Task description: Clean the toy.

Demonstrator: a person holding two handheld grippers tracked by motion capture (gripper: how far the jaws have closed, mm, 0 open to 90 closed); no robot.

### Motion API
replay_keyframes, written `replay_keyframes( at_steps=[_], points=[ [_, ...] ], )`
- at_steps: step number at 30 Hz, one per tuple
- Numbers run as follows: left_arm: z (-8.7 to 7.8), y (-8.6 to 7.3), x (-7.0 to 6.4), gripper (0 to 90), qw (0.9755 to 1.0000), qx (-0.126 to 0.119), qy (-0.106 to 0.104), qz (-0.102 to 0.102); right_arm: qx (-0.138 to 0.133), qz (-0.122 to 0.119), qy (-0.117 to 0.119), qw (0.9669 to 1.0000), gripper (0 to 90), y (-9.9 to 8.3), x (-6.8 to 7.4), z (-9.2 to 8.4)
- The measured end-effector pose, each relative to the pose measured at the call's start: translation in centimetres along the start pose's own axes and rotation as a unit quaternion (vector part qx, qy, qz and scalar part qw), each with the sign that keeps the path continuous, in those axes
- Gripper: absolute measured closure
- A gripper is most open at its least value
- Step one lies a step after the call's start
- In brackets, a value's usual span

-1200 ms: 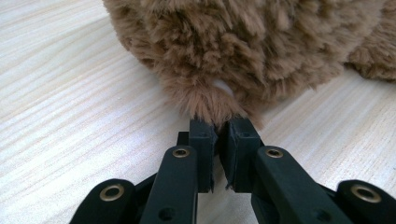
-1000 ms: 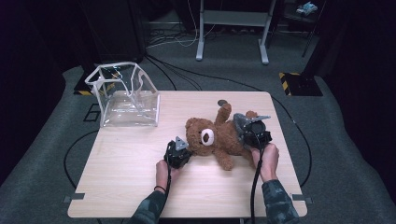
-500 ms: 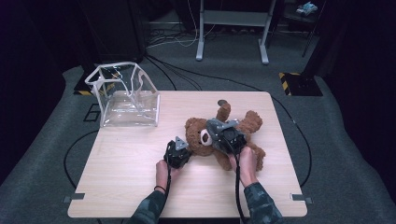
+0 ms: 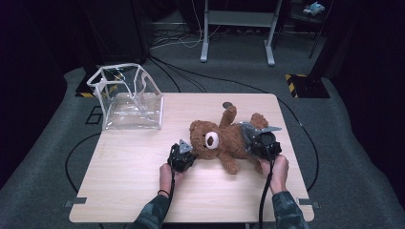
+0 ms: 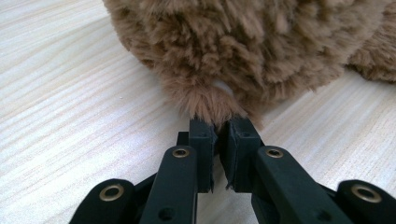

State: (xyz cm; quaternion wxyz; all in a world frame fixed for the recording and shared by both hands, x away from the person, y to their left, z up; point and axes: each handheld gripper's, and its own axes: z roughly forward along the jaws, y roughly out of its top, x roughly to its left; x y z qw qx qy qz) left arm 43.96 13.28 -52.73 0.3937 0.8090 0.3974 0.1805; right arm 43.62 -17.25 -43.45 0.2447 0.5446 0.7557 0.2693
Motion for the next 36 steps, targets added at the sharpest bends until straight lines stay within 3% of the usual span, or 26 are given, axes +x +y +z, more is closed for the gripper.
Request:
replay_keyframes(
  at_steps=[3, 5, 8, 10, 12, 14, 15, 21, 24, 26, 30, 33, 36],
  points=[
    [0.0, 0.0, 0.0, 82.7, 1.0000, 0.000, 0.003, -0.002, -0.017, -0.014, 0.009, 0.9997, 72.8, 0.4, 1.3, -0.9],
    [0.0, 0.0, 0.0, 82.7, 1.0000, 0.001, 0.001, 0.000, -0.030, -0.021, 0.032, 0.9988, 72.7, 0.9, 2.7, -1.3],
    [0.0, 0.0, 0.0, 82.7, 1.0000, 0.001, 0.001, 0.000, -0.024, -0.052, 0.059, 0.9966, 72.6, 1.5, 5.5, -1.2],
    [0.0, 0.0, 0.0, 82.7, 1.0000, 0.002, 0.003, 0.001, -0.016, -0.081, 0.058, 0.9949, 72.6, 1.7, 7.2, -0.5],
    [-0.1, 0.0, 0.1, 82.7, 1.0000, 0.005, 0.000, 0.001, -0.005, -0.100, 0.053, 0.9936, 72.8, 1.6, 8.0, 0.4],
    [0.0, 0.0, 0.1, 82.8, 1.0000, 0.003, 0.000, 0.001, -0.001, -0.100, 0.045, 0.9940, 73.5, 1.4, 7.7, 1.0],
    [0.0, 0.0, 0.1, 82.7, 1.0000, 0.004, -0.001, 0.001, 0.000, -0.088, 0.048, 0.9950, 73.9, 1.2, 7.2, 1.0],
    [0.0, 0.0, 0.1, 82.7, 1.0000, 0.004, -0.003, 0.003, 0.007, -0.058, 0.024, 0.9980, 74.0, -0.3, 3.6, 0.1],
    [0.0, 0.0, 0.1, 82.8, 1.0000, 0.004, -0.004, 0.002, 0.004, -0.050, 0.021, 0.9985, 73.8, -0.8, 2.5, -0.4],
    [0.0, 0.0, 0.1, 82.8, 1.0000, 0.001, -0.001, 0.001, -0.001, -0.043, 0.033, 0.9985, 73.8, -0.7, 2.8, -0.9],
    [0.0, 0.0, 0.1, 82.7, 1.0000, 0.004, -0.002, 0.002, -0.015, -0.051, 0.075, 0.9957, 73.5, 0.1, 4.7, -1.2],
    [0.0, 0.0, 0.0, 82.8, 1.0000, 0.003, -0.001, 0.002, -0.007, -0.059, 0.083, 0.9948, 73.4, 0.6, 5.7, 0.1],
    [0.0, 0.0, 0.1, 82.8, 1.0000, 0.004, -0.003, 0.002, -0.001, -0.057, 0.080, 0.9951, 74.0, 0.5, 5.5, 1.0]
  ],
)
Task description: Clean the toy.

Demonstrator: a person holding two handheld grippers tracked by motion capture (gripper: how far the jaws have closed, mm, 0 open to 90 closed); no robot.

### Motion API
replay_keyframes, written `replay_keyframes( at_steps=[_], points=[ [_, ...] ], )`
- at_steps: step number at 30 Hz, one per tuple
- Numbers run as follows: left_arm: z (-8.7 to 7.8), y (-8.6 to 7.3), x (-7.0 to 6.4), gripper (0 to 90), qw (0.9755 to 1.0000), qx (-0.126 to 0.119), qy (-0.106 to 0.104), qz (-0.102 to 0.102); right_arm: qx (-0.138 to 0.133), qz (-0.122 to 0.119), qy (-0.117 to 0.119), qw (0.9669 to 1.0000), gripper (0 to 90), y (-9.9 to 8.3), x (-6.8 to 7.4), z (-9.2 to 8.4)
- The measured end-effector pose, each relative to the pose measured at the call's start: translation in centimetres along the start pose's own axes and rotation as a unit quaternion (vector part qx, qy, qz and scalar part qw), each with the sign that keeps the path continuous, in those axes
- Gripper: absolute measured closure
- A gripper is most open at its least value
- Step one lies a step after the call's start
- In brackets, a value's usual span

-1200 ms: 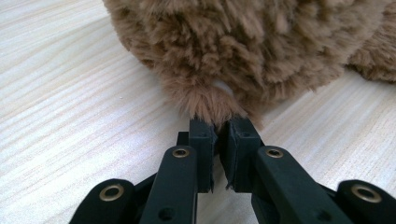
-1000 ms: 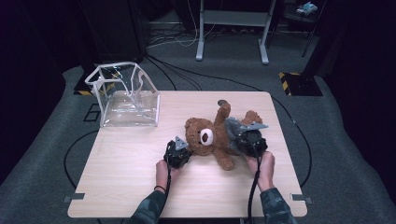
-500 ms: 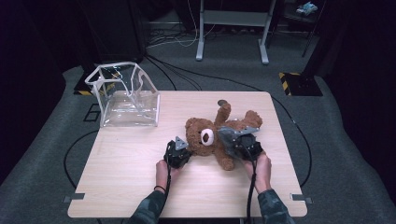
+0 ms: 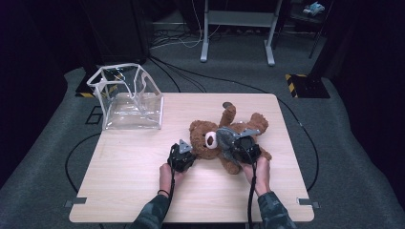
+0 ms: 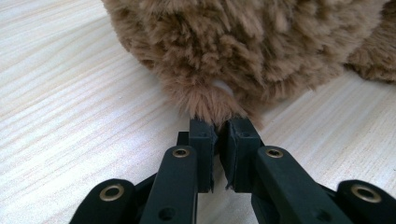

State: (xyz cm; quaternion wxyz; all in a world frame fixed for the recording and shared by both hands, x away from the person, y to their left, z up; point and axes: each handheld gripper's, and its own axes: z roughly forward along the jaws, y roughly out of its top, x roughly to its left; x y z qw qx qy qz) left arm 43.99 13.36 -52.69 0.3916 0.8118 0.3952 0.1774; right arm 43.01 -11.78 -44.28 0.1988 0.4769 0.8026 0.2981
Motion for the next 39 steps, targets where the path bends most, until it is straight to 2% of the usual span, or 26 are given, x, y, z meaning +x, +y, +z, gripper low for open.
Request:
replay_keyframes(
  at_steps=[4, 7, 10, 12, 14, 16, 19, 20, 21, 24, 27, 30, 32, 36, 37, 39],
  points=[
    [0.0, 0.0, 0.0, 82.8, 1.0000, 0.000, -0.001, 0.000, 0.011, 0.005, -0.012, 0.9999, 74.1, -1.0, -0.9, -0.5],
    [0.0, 0.0, 0.0, 82.8, 1.0000, -0.002, 0.000, -0.002, 0.018, 0.018, -0.009, 0.9996, 74.0, -1.5, -2.0, -1.4],
    [0.0, 0.0, 0.0, 82.8, 1.0000, -0.002, 0.000, -0.002, -0.005, 0.028, -0.012, 0.9995, 73.8, -1.1, -3.3, -2.9],
    [0.0, 0.0, 0.0, 82.8, 1.0000, -0.002, 0.000, -0.002, -0.028, 0.043, -0.024, 0.9984, 73.7, -0.3, -4.3, -4.1],
    [0.0, 0.0, 0.0, 82.8, 1.0000, -0.002, 0.000, -0.002, -0.047, 0.055, -0.026, 0.9971, 73.7, 0.6, -5.4, -4.6],
    [0.0, 0.0, 0.0, 82.8, 1.0000, -0.001, 0.000, -0.002, -0.042, 0.060, -0.026, 0.9970, 73.6, 1.1, -6.0, -4.1],
    [0.0, 0.0, 0.0, 82.8, 1.0000, -0.001, 0.001, -0.002, -0.010, 0.061, -0.038, 0.9974, 73.6, 1.2, -6.7, -2.0],
    [0.0, 0.0, 0.0, 82.8, 1.0000, -0.002, 0.001, -0.001, -0.010, 0.064, -0.034, 0.9973, 73.7, 0.9, -7.1, -1.3],
    [0.0, 0.0, 0.0, 82.8, 1.0000, -0.002, 0.001, -0.001, -0.008, 0.078, -0.030, 0.9964, 73.7, 0.8, -7.4, -0.9],
    [0.0, 0.0, 0.0, 82.8, 1.0000, 0.000, -0.001, 0.000, 0.001, 0.085, -0.055, 0.9948, 74.1, 0.5, -8.5, -0.1],
    [0.0, 0.0, 0.0, 82.8, 1.0000, 0.000, -0.001, 0.001, 0.018, 0.109, -0.058, 0.9923, 74.5, -0.2, -9.5, 0.7],
    [0.0, 0.0, 0.0, 82.8, 1.0000, 0.000, -0.001, 0.001, 0.042, 0.107, -0.074, 0.9906, 74.5, -0.9, -10.1, 1.8],
    [0.0, 0.0, 0.0, 82.8, 1.0000, 0.000, -0.001, 0.001, 0.062, 0.110, -0.086, 0.9883, 74.5, -1.5, -10.4, 2.6],
    [0.0, 0.0, 0.0, 82.8, 1.0000, 0.000, 0.000, 0.001, 0.104, 0.090, -0.107, 0.9848, 74.2, -2.5, -10.8, 3.5],
    [0.0, 0.0, 0.0, 82.8, 1.0000, 0.000, 0.000, 0.000, 0.110, 0.096, -0.112, 0.9829, 74.0, -2.6, -10.8, 3.4],
    [0.0, 0.0, 0.0, 82.8, 1.0000, -0.002, 0.000, 0.000, 0.101, 0.099, -0.110, 0.9839, 73.9, -2.8, -11.2, 2.7]
  ],
)
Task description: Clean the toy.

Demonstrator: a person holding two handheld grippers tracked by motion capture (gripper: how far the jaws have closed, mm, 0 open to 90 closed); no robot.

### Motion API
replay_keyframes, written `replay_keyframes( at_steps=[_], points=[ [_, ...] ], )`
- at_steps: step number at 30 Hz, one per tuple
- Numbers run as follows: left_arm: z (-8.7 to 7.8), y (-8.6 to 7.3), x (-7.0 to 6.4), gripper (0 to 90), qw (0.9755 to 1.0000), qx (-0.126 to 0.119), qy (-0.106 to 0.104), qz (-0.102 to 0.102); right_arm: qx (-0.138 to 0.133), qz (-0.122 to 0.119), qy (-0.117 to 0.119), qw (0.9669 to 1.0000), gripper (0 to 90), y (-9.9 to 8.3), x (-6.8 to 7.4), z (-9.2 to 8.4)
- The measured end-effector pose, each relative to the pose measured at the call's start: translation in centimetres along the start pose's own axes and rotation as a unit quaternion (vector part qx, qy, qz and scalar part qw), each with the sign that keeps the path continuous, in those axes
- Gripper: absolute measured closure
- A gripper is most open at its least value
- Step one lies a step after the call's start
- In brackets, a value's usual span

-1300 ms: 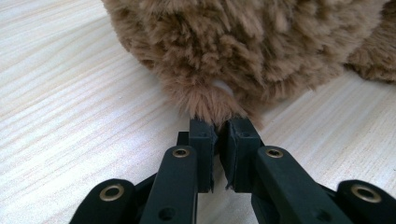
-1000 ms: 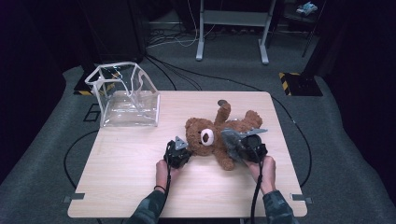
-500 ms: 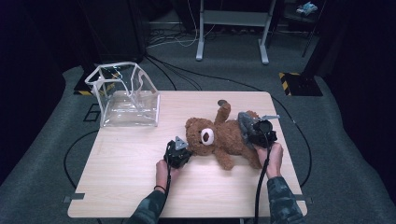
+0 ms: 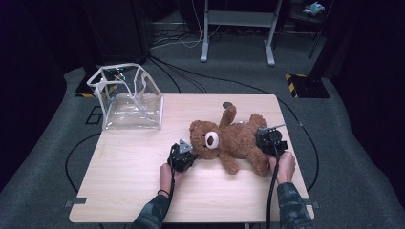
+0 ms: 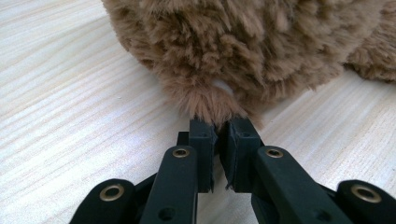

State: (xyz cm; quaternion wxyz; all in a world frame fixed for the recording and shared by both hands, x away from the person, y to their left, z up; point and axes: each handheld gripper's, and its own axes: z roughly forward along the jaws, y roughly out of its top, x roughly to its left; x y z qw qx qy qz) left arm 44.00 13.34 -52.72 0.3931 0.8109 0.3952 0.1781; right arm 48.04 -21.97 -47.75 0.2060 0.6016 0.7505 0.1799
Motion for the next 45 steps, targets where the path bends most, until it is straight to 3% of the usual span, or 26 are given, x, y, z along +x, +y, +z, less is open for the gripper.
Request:
replay_keyframes(
  at_steps=[1, 4, 5, 8, 11, 15, 19, 22, 25, 27, 30, 33, 36, 38, 41, 45],
  points=[
    [0.0, 0.0, 0.0, 82.8, 1.0000, 0.001, 0.000, 0.000, -0.008, 0.014, 0.003, 0.9999, 73.9, 0.0, -0.1, -0.6],
    [0.0, 0.0, 0.0, 82.8, 1.0000, 0.002, -0.001, 0.000, -0.056, 0.024, 0.021, 0.9980, 73.9, 0.2, -0.5, -2.6],
    [0.0, 0.0, 0.0, 82.8, 1.0000, 0.002, 0.000, 0.001, -0.068, 0.028, 0.037, 0.9966, 73.9, 0.3, -0.4, -3.3],
    [0.0, 0.0, 0.0, 82.8, 1.0000, 0.002, 0.000, 0.001, -0.086, 0.007, 0.058, 0.9946, 73.9, 1.1, 0.7, -3.9],
    [0.0, 0.0, 0.0, 82.8, 1.0000, 0.002, 0.000, 0.002, -0.077, -0.014, 0.061, 0.9951, 73.9, 1.7, 1.2, -2.8],
    [0.0, 0.0, 0.0, 82.8, 1.0000, 0.002, 0.000, 0.004, -0.056, 0.010, 0.051, 0.9971, 74.1, 2.2, -0.1, -1.0],
    [0.0, 0.0, 0.0, 82.8, 1.0000, 0.003, 0.000, 0.003, -0.020, 0.034, 0.006, 0.9992, 74.0, 2.4, -1.7, 0.3],
    [0.0, 0.0, 0.0, 82.8, 1.0000, 0.002, 0.000, 0.000, -0.026, 0.050, 0.002, 0.9984, 73.7, 2.1, -2.4, -0.7],
    [0.0, 0.0, 0.0, 82.8, 1.0000, 0.001, 0.000, 0.003, -0.051, 0.037, 0.006, 0.9980, 73.6, 2.0, -2.2, -2.9],
    [0.0, 0.0, 0.0, 82.8, 1.0000, 0.002, 0.001, 0.004, -0.061, 0.030, 0.014, 0.9976, 73.5, 2.0, -1.5, -4.5],
    [0.0, 0.0, 0.0, 82.8, 1.0000, 0.001, 0.001, 0.003, -0.077, 0.021, 0.051, 0.9955, 73.5, 1.8, -0.1, -6.6],
    [0.0, 0.0, 0.0, 82.8, 1.0000, 0.002, 0.002, 0.005, -0.074, -0.011, 0.074, 0.9944, 73.4, 1.5, 2.0, -7.4],
    [0.0, 0.0, 0.0, 82.8, 1.0000, 0.002, 0.004, 0.004, -0.050, -0.045, 0.037, 0.9971, 73.4, 0.8, 3.6, -6.3],
    [0.0, 0.0, 0.0, 82.8, 1.0000, 0.001, 0.003, 0.000, -0.037, -0.052, 0.026, 0.9976, 73.4, 0.0, 3.4, -5.2],
    [0.0, 0.0, 0.0, 82.8, 1.0000, 0.001, 0.003, 0.000, -0.032, -0.030, 0.030, 0.9986, 73.4, -1.4, 2.2, -5.0],
    [0.0, 0.0, -0.1, 82.8, 1.0000, -0.002, 0.003, -0.002, -0.020, -0.026, 0.013, 0.9994, 73.5, -3.1, 0.7, -5.4]
  ],
)
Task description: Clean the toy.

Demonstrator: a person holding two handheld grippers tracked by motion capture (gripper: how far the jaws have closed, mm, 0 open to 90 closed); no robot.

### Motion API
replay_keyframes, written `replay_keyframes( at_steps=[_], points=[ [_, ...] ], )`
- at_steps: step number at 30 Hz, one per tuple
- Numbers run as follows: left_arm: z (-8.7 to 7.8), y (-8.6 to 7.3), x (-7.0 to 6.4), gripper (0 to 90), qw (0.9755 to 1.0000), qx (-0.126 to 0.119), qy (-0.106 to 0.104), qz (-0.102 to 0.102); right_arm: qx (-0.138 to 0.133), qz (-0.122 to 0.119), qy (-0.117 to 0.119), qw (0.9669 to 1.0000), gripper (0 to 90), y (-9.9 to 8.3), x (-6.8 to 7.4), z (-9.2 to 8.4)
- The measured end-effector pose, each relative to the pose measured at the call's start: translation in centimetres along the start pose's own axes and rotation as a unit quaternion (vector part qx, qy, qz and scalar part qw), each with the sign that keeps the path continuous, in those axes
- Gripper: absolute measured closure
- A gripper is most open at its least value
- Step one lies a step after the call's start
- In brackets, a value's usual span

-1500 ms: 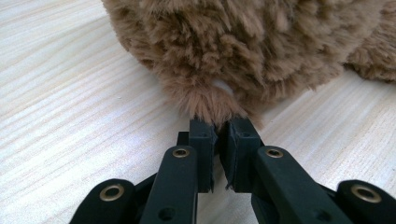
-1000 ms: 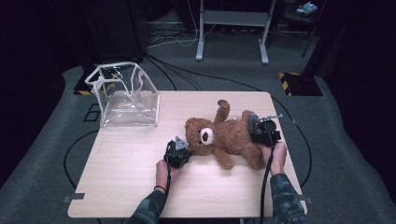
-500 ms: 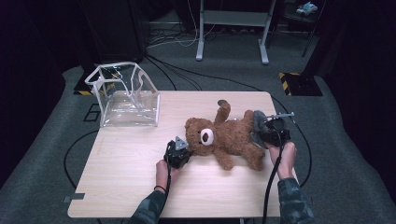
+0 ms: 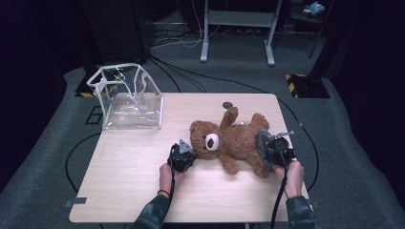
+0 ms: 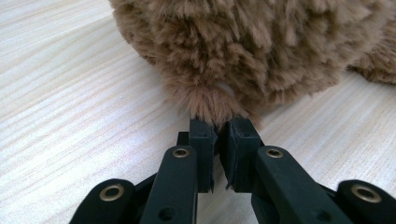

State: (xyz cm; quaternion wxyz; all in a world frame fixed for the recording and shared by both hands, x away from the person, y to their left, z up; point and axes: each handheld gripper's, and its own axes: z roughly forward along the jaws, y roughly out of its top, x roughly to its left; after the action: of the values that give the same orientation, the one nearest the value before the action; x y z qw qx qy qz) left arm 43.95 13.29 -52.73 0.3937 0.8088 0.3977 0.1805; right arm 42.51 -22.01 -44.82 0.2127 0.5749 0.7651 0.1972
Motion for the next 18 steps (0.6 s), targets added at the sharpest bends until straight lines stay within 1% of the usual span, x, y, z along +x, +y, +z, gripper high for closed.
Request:
replay_keyframes(
  at_steps=[1, 2, 3, 4, 5, 6, 7, 8, 9, 10, 12, 13, 14, 15, 16, 17, 18],
  points=[
    [0.0, 0.0, 0.0, 82.8, 1.0000, 0.001, 0.002, -0.001, 0.006, -0.004, -0.006, 1.0000, 73.4, -0.3, -0.4, -0.1],
    [0.0, 0.0, 0.0, 82.8, 1.0000, 0.000, 0.002, -0.002, 0.015, 0.000, -0.012, 0.9998, 73.4, -0.6, -0.7, -0.3],
    [0.0, 0.0, 0.0, 82.8, 1.0000, 0.001, 0.001, 0.000, 0.015, -0.002, -0.013, 0.9998, 73.4, -0.9, -1.1, -0.4],
    [0.0, 0.0, 0.0, 82.8, 1.0000, 0.000, 0.003, -0.002, 0.013, 0.004, -0.014, 0.9998, 73.3, -1.0, -1.3, -0.8],
    [0.0, 0.0, 0.0, 82.8, 1.0000, 0.002, 0.001, -0.001, 0.005, 0.010, -0.011, 0.9999, 73.3, -1.0, -1.4, -1.4],
    [0.0, 0.0, 0.0, 82.8, 1.0000, 0.000, 0.002, -0.001, -0.011, 0.011, -0.008, 0.9998, 73.3, -0.8, -1.3, -2.1],
    [0.0, 0.0, 0.0, 82.8, 1.0000, 0.001, 0.001, 0.000, -0.019, 0.013, -0.005, 0.9997, 73.2, -0.6, -1.0, -2.6],
    [0.0, 0.0, 0.0, 82.8, 1.0000, 0.001, 0.001, 0.000, -0.031, 0.008, 0.005, 0.9995, 73.2, -0.2, -0.6, -3.1],
    [0.0, 0.0, 0.0, 82.8, 1.0000, 0.001, 0.001, -0.001, -0.041, 0.003, 0.014, 0.9990, 73.1, 0.2, 0.0, -3.5],
    [0.0, 0.0, 0.0, 82.8, 1.0000, 0.001, 0.001, -0.001, -0.046, 0.001, 0.024, 0.9986, 73.1, 0.7, 0.9, -3.6],
    [0.0, 0.0, 0.0, 82.8, 1.0000, 0.000, 0.003, -0.002, -0.049, -0.016, 0.032, 0.9982, 72.8, 1.4, 2.0, -3.1],
    [0.0, 0.0, 0.0, 82.8, 1.0000, 0.000, 0.002, -0.002, -0.043, -0.023, 0.032, 0.9983, 72.6, 1.6, 2.5, -2.6],
    [0.0, 0.0, 0.0, 82.8, 1.0000, 0.000, 0.002, -0.002, -0.033, -0.029, 0.029, 0.9986, 72.4, 1.6, 3.0, -1.9],
    [-0.1, 0.0, 0.1, 82.8, 1.0000, 0.005, 0.000, 0.001, -0.023, -0.040, 0.017, 0.9988, 72.3, 1.5, 3.2, -1.2],
    [0.0, 0.0, 0.1, 82.8, 1.0000, 0.002, 0.001, 0.000, -0.015, -0.040, 0.009, 0.9990, 72.2, 1.3, 3.3, -0.7],
    [0.0, 0.0, 0.1, 82.8, 1.0000, 0.000, 0.001, -0.001, -0.018, -0.038, 0.010, 0.9991, 72.2, 0.9, 3.1, -0.3],
    [0.0, 0.0, 0.1, 82.8, 1.0000, 0.000, 0.001, -0.002, -0.021, -0.031, 0.012, 0.9992, 72.2, 0.5, 2.8, -0.2]
  ],
)
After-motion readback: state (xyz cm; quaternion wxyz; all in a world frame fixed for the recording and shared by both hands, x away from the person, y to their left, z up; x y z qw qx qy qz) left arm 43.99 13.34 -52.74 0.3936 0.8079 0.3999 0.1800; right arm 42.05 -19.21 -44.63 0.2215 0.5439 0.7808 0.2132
